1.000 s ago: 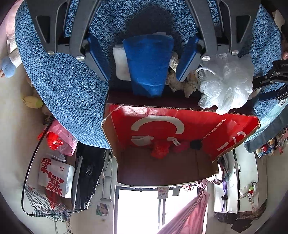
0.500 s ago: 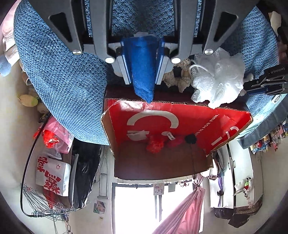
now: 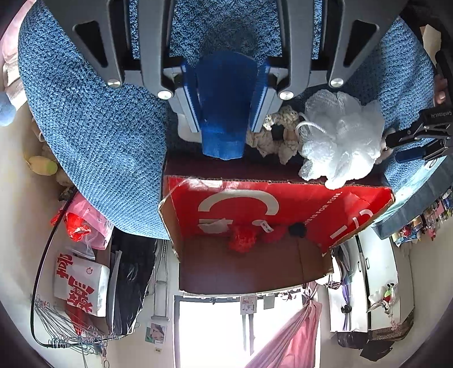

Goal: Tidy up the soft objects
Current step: 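Grasp the blue cloth with the right tool while the left tool grasps the white sheep plush, then carry the sheep plush with the left tool into the box while the right tool carries the blue cloth in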

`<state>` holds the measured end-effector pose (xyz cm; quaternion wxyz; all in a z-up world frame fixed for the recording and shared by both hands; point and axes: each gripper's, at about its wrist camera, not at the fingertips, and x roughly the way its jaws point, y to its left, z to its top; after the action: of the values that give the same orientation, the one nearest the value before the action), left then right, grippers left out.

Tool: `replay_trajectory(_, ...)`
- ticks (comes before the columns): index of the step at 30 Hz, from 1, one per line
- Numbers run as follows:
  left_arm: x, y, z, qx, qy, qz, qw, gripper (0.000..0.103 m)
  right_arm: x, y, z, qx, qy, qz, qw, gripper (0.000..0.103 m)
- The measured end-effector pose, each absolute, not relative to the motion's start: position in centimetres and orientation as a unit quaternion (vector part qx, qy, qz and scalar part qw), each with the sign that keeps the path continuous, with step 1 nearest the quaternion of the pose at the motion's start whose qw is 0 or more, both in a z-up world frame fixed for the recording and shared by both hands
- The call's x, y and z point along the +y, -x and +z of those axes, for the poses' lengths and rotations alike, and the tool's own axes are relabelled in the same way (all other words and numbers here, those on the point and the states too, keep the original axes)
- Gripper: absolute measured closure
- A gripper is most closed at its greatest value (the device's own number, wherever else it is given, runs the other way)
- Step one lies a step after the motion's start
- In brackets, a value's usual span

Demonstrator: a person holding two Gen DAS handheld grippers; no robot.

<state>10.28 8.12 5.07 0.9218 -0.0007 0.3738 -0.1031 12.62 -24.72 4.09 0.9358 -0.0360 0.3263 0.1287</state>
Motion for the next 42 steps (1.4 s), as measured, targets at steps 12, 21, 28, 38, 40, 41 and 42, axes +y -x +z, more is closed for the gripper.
replay_trajectory(12, 7.2, -12.2, 3.8, 0.407, -0.025, -0.109, 0.907, 0.039, -25.7, -12.7, 3.3, 0.332, 0.02, 0.133, 0.934, 0.044)
replay_trajectory(21, 7.1, -11.4, 4.5, 0.395, -0.021, -0.114, 0.911, 0.061, -25.5, -11.7, 4.6, 0.302, 0.01, 0.166, 0.939, 0.076)
replay_trajectory(28, 7.1, -11.2, 4.8, 0.389, -0.017, -0.113, 0.914, 0.061, -25.9, -11.7, 4.8, 0.301, -0.002, 0.169, 0.938, 0.076)
replay_trajectory(38, 7.0, -10.7, 7.8, 0.352, -0.015, -0.128, 0.927, 0.061, -25.6, -12.0, 7.1, 0.272, 0.003, 0.176, 0.946, 0.076)
replay_trajectory(40, 6.9, -11.7, 8.6, 0.347, -0.016, -0.138, 0.928, 0.061, -25.1, -13.0, 8.2, 0.268, 0.01, 0.185, 0.945, 0.076)
replay_trajectory(41, 6.8, -12.5, 9.1, 0.346, -0.016, -0.145, 0.927, 0.061, -24.6, -13.7, 8.9, 0.265, 0.017, 0.189, 0.945, 0.076)
replay_trajectory(42, 6.6, -13.4, 9.5, 0.348, -0.017, -0.15, 0.925, 0.061, -24.1, -14.6, 9.5, 0.263, 0.027, 0.192, 0.945, 0.076)
